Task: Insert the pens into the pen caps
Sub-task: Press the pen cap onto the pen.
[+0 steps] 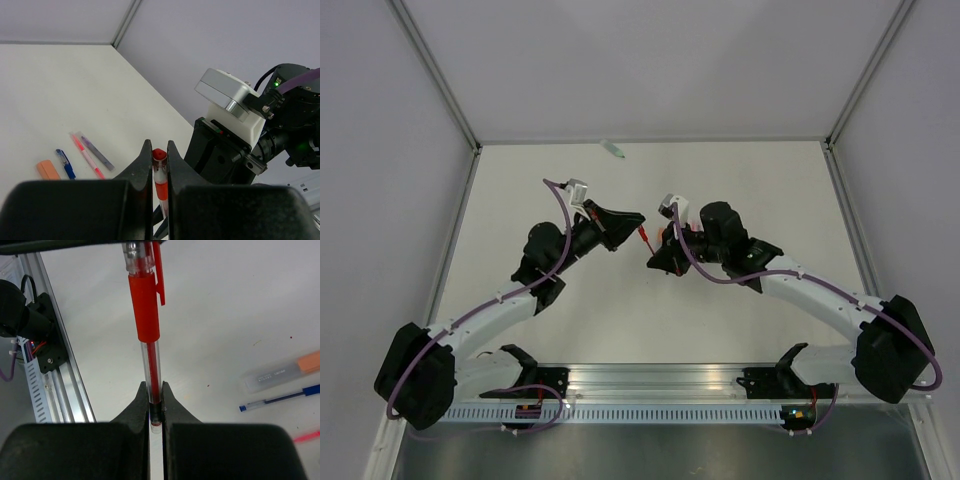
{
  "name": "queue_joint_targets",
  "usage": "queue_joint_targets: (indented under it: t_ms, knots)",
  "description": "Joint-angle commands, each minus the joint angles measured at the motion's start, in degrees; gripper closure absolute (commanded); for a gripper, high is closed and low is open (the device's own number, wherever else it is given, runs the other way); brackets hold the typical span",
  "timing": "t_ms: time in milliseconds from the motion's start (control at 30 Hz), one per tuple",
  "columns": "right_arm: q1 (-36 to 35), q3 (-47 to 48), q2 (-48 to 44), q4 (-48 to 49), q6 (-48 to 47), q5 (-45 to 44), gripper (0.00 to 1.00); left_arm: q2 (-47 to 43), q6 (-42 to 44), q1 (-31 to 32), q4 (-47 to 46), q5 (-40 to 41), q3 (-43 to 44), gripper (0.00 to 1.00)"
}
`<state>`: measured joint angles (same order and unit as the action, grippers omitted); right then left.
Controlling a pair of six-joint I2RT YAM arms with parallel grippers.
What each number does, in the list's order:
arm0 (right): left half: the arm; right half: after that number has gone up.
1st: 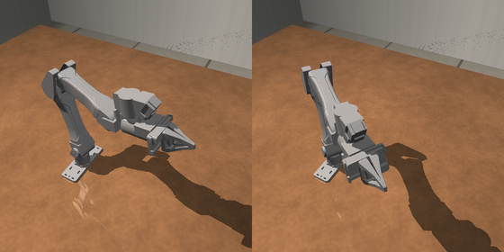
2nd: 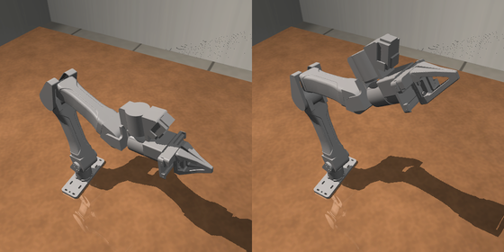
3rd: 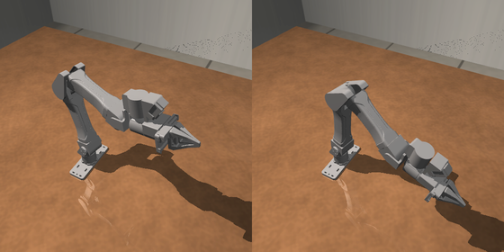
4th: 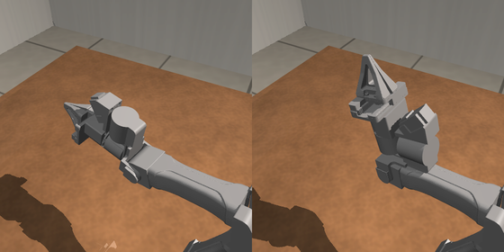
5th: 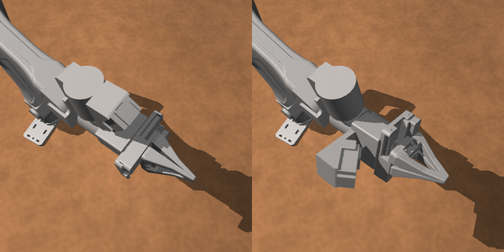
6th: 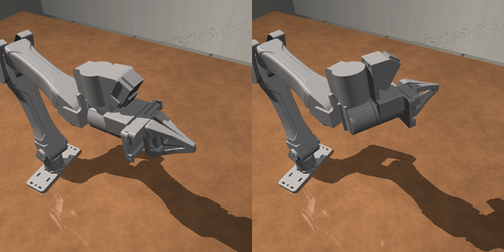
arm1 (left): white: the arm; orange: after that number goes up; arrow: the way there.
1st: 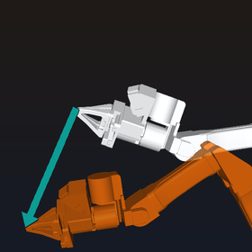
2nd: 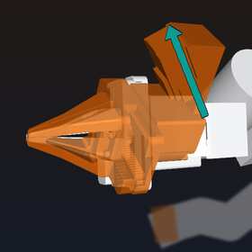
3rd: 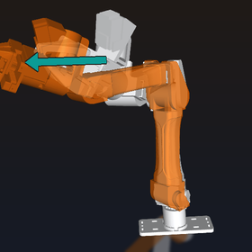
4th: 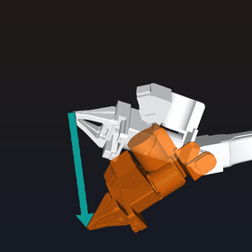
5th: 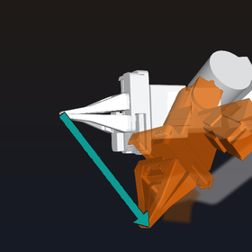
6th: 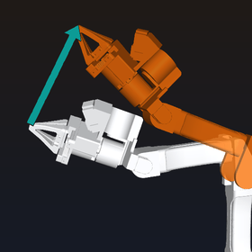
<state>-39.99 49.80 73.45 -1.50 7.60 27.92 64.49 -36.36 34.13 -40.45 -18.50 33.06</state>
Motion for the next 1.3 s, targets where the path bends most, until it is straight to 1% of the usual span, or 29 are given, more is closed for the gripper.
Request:
queue_joint_targets:
  t_ms: [0,167,200,333,467,567,633,700,1000,1067,1100,1133,1167,1233,1267]
  knots:
    - [2.99,12.24,-0.50,21.45,-0.38,-7.27,1.00,3.27,1.64,3.84,18.91,-17.00,-3.53,0.98]
    - [2.99,18.82,1.07,15.92,-3.99,-7.36,1.00,2.75,3.66,3.93,20.14,-19.02,-3.09,0.98]
    - [3.07,19.45,1.17,15.82,-4.25,-7.36,1.00,2.40,4.10,4.01,19.97,-19.72,-3.26,0.98]
    - [3.16,21.74,1.43,15.65,-4.60,-9.80,1.00,1.60,5.42,4.02,21.64,-17.89,-3.26,0.98]
    - [3.16,24.37,3.97,15.82,-4.17,-11.84,1.00,4.05,4.72,4.28,20.76,-17.53,-3.27,0.98]
    - [3.25,24.20,4.24,17.75,-3.90,-12.36,1.00,4.94,5.42,4.28,21.29,-16.83,-3.09,0.98]
    - [4.74,25.08,4.59,18.02,-3.03,-10.53,1.00,4.33,6.03,4.28,21.46,-16.65,-3.17,0.98]
    - [6.32,28.14,6.08,17.41,-2.24,-9.64,1.00,4.42,5.51,4.37,19.45,-17.00,-3.96,0.98]
    - [9.40,34.83,10.48,18.71,2.07,-6.92,1.00,5.82,5.68,4.72,17.68,-19.99,-3.97,0.98]
    - [11.06,34.40,11.62,21.08,5.66,-2.20,1.00,6.00,5.51,4.63,17.42,-20.43,-4.14,0.98]
    - [11.59,33.96,11.89,24.84,7.33,0.27,1.00,6.00,5.34,4.63,16.72,-21.91,-4.23,0.98]
    - [12.21,33.52,12.15,26.27,10.04,3.16,1.00,5.74,5.16,4.63,15.76,-22.36,-4.32,0.98]
    - [13.34,33.61,13.03,27.33,11.38,9.02,1.00,5.30,4.64,4.54,14.88,-23.15,-4.75,0.98]
    - [14.49,32.56,13.47,34.25,14.62,16.07,1.00,4.86,4.11,4.63,13.12,-25.87,-5.02,0.98]
    - [15.46,32.20,13.65,37.06,19.08,21.42,1.00,4.77,3.84,4.63,12.68,-26.84,-5.11,0.98]
